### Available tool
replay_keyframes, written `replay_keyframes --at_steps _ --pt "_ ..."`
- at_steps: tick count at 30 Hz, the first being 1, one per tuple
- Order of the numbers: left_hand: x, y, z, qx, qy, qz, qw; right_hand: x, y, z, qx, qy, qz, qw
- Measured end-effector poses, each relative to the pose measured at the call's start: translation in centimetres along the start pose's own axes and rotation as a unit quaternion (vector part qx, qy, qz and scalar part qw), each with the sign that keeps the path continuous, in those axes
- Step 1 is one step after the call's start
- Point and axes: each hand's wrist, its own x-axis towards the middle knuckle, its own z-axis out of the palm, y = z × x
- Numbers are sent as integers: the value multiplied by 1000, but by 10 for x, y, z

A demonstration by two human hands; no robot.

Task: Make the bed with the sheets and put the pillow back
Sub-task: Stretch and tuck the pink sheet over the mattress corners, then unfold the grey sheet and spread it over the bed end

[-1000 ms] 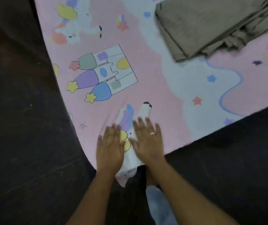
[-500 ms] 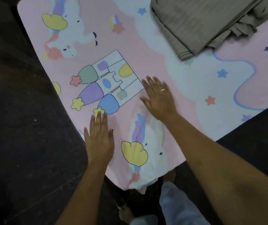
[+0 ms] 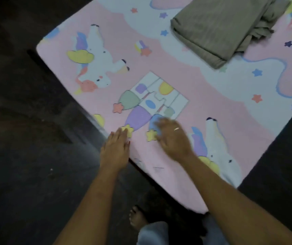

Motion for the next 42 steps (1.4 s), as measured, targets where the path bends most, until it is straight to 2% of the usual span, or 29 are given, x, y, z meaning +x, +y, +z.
replay_keyframes --at_steps 2,3,4,5,7,8,9,11,13,16,18,20,22,24,26,27,28,30,31,32,33,34,36,37,38,39,40,42 --pt "-17 -46 -23 22 -39 -30 999 13 -23 16 -79 -20 137 987" --pt "-25 -71 -37 42 -63 -49 996 15 -50 29 -90 -59 153 982" --pt "-31 -91 -49 62 -82 -69 992 15 -77 38 -77 -102 134 983" --pt "-36 -111 -64 76 -89 -86 989 20 -108 42 -42 -162 69 984" --pt "-35 -133 -87 71 -80 -98 989 37 -154 46 3 -258 -98 961" --pt "-29 -137 -98 59 -73 -90 992 54 -165 42 26 -268 -138 953" --pt "-20 -137 -105 43 -62 -76 994 71 -167 38 57 -235 -123 963" --pt "7 -136 -118 12 -23 -40 999 113 -151 33 81 -135 -7 987" --pt "39 -129 -126 -7 9 -8 1000 150 -110 30 26 -73 106 991" --pt "84 -114 -136 -24 25 21 999 176 -48 36 -78 -60 228 969" --pt "119 -106 -141 -12 37 41 998 192 -52 59 -101 -92 275 952" --pt "154 -100 -148 -3 37 58 998 211 -81 89 -116 -97 237 960" --pt "196 -94 -159 15 14 67 997 240 -112 106 -73 -114 149 980" --pt "233 -86 -173 43 -15 73 996 264 -136 107 -8 -183 -9 983" --pt "275 -71 -192 53 -20 96 994 295 -137 91 108 -239 -142 954" --pt "296 -61 -199 59 -21 113 992 311 -126 82 115 -203 -164 959" --pt "317 -50 -206 56 -20 128 990 325 -107 75 100 -128 -144 976" --pt "347 -24 -214 37 -19 153 987 343 -46 62 75 65 -22 995" --pt "359 -10 -215 35 -17 171 985 347 -10 50 75 147 87 982" --pt "369 8 -213 43 -14 194 980 347 30 29 61 221 206 951" --pt "379 22 -209 50 -15 211 976 345 67 5 27 280 325 903" --pt "387 30 -203 53 -21 217 975 341 98 -21 3 301 446 843" --pt "402 41 -179 67 -51 218 972 323 152 -68 27 296 669 681" --pt "406 42 -165 93 -64 220 969 313 172 -85 66 287 741 603" --pt "407 42 -152 122 -68 221 965 303 186 -95 104 283 779 549" --pt "406 41 -143 138 -61 212 966 295 196 -98 128 278 792 528" --pt "407 43 -138 140 -47 202 968 291 204 -97 152 277 790 525" --pt "410 46 -138 133 -40 198 970 293 211 -92 198 281 765 544"
